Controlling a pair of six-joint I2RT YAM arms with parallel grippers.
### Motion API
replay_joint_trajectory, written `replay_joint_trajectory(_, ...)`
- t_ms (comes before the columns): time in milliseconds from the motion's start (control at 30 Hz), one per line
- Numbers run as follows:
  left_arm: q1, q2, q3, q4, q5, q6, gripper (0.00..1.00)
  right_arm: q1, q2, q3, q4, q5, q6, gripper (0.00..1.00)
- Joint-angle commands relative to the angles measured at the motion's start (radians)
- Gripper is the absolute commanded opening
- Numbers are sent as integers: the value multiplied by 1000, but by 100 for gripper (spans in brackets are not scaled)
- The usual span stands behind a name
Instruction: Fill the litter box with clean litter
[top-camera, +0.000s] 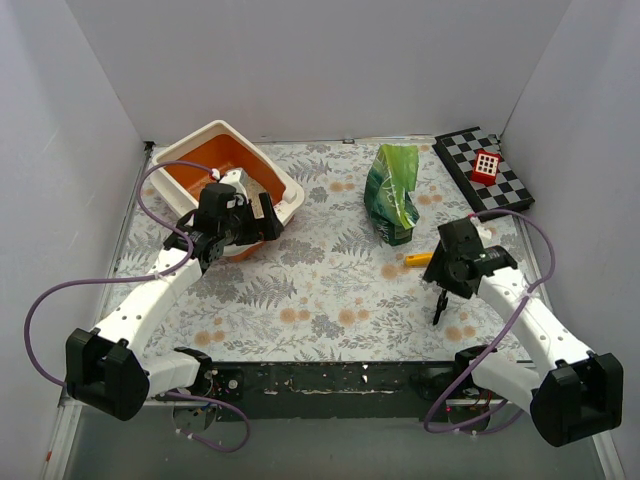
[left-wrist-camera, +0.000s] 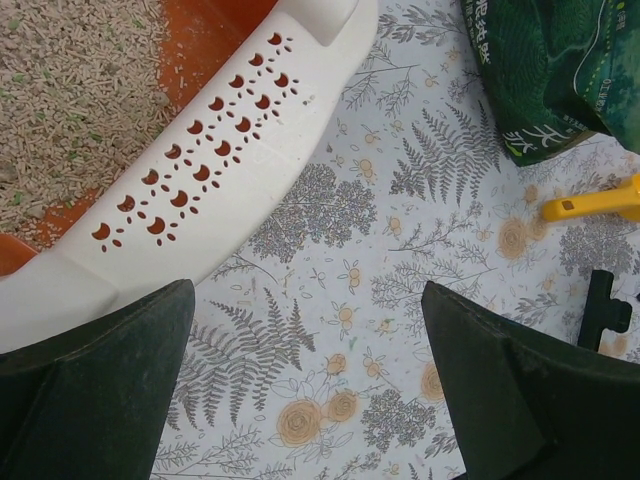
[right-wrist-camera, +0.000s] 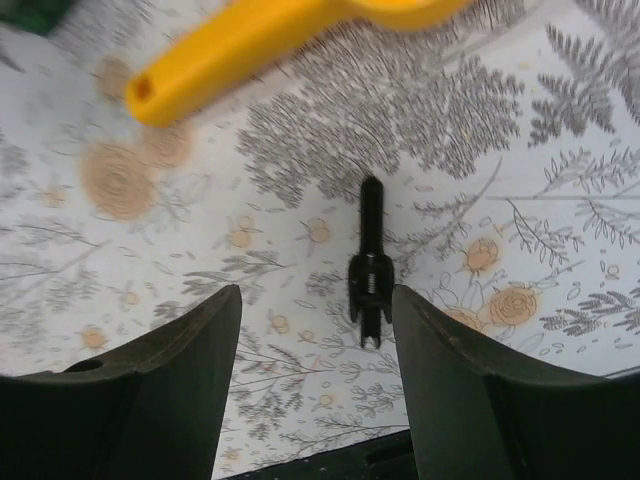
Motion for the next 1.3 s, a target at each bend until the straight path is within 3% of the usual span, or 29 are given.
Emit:
replay_joint_trajectory(0,-5,-19,-9,24,14,15,98,-3,39,227,-24,33,-70,70)
replay_joint_trajectory(200,-5,22,23,18,27,21,98,-16,177,455,22,56,-105,72)
replay_joint_trajectory(333,-5,44,26,27,45,18,98,-74,254,502,156,16,-126,73)
replay_joint_trajectory(567,-5,100,31,43,47,21,98,-192,258,305,664,-188,-146,75)
replay_joint_trajectory(700,-5,134,42,50,51,29,98,-253,330,288,837,-373,-149,76)
replay_joint_trajectory(867,-5,176,62,50,56,41,98,-298,352,181,1106,-490,-93,77)
replay_joint_trajectory(1267,-5,209,91,41,82,56,98,-307,542,168,1391,-588,10,76)
